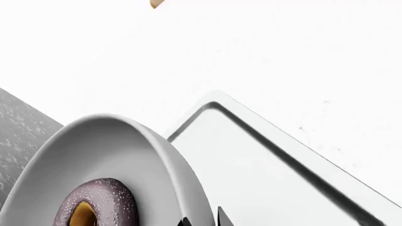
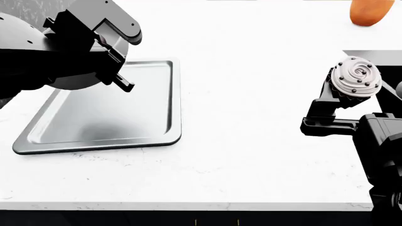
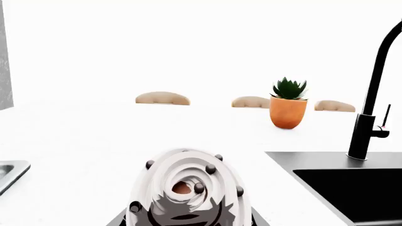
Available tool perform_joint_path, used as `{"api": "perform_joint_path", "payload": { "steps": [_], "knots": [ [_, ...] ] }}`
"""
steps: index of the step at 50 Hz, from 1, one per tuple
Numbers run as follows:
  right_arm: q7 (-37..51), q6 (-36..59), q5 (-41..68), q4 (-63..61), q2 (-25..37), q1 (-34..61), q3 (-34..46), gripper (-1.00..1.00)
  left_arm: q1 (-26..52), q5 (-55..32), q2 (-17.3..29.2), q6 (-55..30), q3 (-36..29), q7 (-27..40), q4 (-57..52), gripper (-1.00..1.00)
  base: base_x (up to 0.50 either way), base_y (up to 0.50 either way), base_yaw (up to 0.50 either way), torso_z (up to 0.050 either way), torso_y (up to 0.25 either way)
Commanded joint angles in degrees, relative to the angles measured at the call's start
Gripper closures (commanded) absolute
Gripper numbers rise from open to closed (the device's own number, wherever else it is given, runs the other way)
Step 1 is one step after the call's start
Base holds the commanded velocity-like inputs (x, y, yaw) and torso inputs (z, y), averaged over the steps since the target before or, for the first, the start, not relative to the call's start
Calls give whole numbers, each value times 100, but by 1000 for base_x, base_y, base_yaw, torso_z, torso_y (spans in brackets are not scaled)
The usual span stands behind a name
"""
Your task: Pick up the bowl with donut and place it on the tray. Pick up the cupcake and place it on the tray.
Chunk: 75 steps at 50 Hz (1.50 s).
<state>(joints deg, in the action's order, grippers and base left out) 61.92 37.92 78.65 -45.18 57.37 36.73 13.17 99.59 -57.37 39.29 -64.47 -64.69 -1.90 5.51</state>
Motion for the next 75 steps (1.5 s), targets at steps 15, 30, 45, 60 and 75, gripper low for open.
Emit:
{"api": "perform_joint_path", "payload": {
  "steps": [15,30,45,60,75],
  "knots": [
    [-175,-46,-249,34,-15,-170,-45,100,125,519,-279,256,-80,-125,368,100,-1,380,0,0,1],
    [-187,-108,-281,24,-7,-258,-83,100,96,532,-334,308,-99,-154,359,100,-1,278,0,0,1],
    [-170,-88,-230,53,-4,-203,-89,100,193,687,-532,639,-197,-485,376,100,0,8,0,1,1],
    [-188,-102,-246,89,-36,-204,-81,100,11,763,-1073,1144,-263,-856,687,100,0,0,0,0,1],
    [-220,-175,-320,96,-34,-328,-113,100,-129,1224,-1835,1793,-551,-1244,1649,100,0,0,0,1,1]
  ]
}}
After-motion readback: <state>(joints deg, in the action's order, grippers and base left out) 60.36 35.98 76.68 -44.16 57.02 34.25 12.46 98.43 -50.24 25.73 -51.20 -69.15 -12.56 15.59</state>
